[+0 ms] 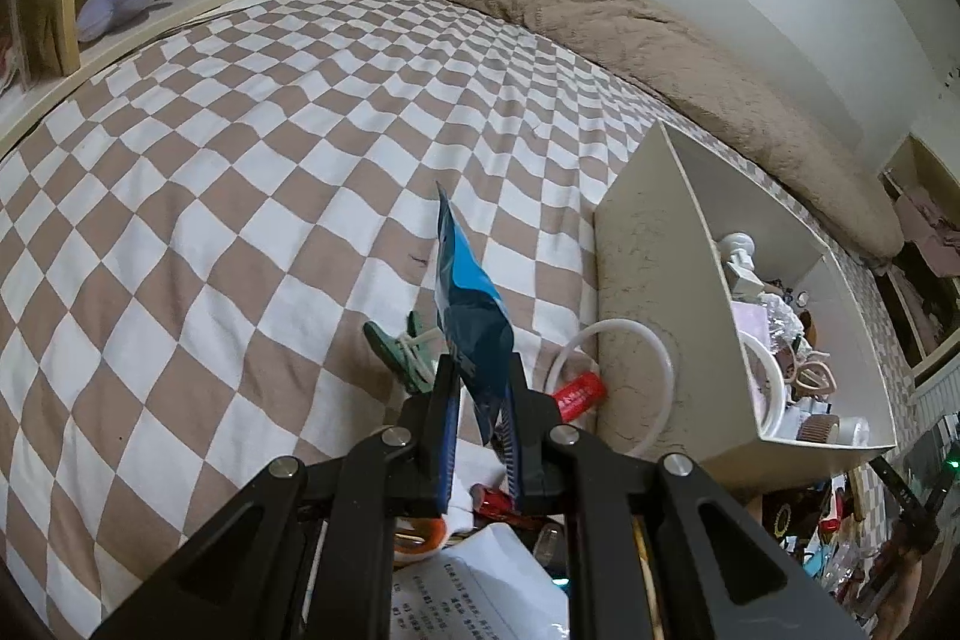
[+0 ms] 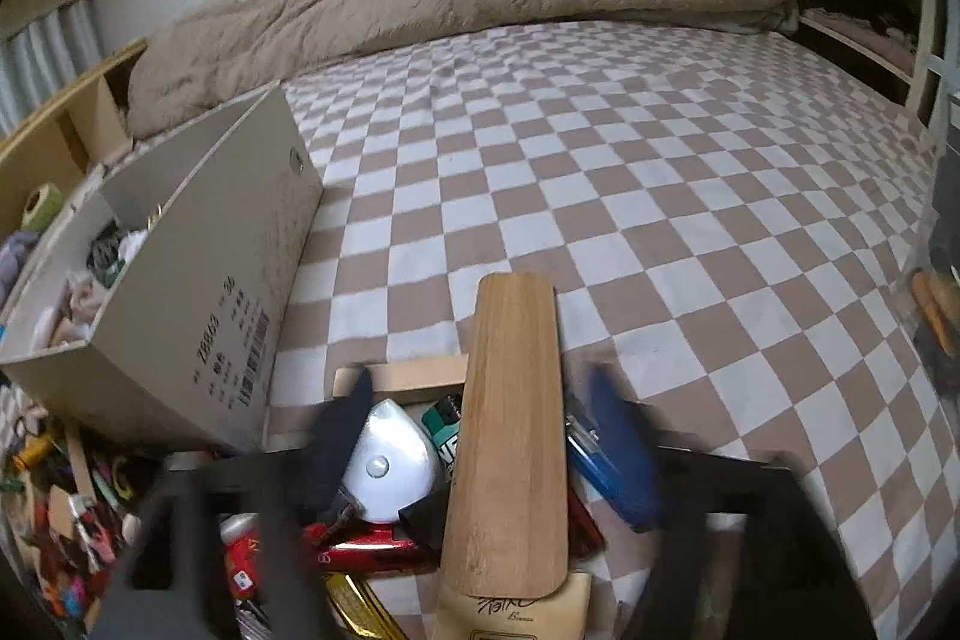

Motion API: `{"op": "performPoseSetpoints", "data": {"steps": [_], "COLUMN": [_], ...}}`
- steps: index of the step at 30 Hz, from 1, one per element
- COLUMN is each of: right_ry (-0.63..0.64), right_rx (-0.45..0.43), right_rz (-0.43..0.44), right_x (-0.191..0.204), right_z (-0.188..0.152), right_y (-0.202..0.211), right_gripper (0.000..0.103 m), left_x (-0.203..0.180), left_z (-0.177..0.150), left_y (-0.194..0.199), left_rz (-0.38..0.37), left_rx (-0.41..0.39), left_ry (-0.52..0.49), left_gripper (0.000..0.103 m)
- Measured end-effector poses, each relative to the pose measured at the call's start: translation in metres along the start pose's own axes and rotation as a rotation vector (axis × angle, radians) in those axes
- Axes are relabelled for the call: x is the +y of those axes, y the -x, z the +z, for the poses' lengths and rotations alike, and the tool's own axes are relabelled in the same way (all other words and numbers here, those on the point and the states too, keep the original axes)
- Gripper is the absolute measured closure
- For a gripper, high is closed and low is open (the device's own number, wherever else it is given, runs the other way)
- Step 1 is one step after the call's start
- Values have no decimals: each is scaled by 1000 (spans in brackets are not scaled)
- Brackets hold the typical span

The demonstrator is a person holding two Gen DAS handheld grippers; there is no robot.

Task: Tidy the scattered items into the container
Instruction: 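Lift and carry the blue packet and wooden paddle toward the white box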

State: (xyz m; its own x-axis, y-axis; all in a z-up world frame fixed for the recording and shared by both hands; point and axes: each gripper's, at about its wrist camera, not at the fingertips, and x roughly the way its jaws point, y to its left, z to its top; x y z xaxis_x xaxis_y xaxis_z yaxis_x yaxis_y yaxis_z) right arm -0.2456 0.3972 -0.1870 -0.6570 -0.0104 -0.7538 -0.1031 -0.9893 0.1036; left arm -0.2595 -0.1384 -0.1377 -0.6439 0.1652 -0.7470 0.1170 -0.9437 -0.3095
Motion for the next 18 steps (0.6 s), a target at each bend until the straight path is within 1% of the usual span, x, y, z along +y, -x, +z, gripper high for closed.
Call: {"op": "performPoseSetpoints", "data": {"steps": [2, 5, 6, 7, 9, 10, 12, 13, 18], "right_ry": [16, 31, 31, 28, 23, 25, 31, 27, -6], "right_rx": [32, 79, 91, 100, 127, 137, 135, 133, 112], "right_rz": [-12, -61, -68, -71, -92, -104, -108, -101, -75], "right_x": [3, 5, 4, 3, 1, 0, -1, -2, -4], "right_z": [0, -1, -2, -2, -3, -4, -4, -3, -2], "right_y": [-5, -18, -21, -23, -30, -33, -34, -33, -29], "right_gripper": [26, 28, 31, 38, 42, 48, 53, 60, 60], "left_x": [-4, -9, -11, -13, -17, -19, -22, -23, -28], "left_z": [0, -1, -2, -2, -3, -4, -5, -5, -6], "left_y": [2, 5, 7, 8, 9, 10, 11, 11, 14], "left_rz": [-10, -23, -28, -32, -41, -44, -51, -54, -67], "left_rx": [-4, -9, -11, -12, -13, -13, -14, -15, -26], "left_ry": [-9, -23, -28, -33, -43, -49, -57, -59, -66], "left_gripper": [89, 89, 89, 89, 89, 89, 89, 89, 89]}}
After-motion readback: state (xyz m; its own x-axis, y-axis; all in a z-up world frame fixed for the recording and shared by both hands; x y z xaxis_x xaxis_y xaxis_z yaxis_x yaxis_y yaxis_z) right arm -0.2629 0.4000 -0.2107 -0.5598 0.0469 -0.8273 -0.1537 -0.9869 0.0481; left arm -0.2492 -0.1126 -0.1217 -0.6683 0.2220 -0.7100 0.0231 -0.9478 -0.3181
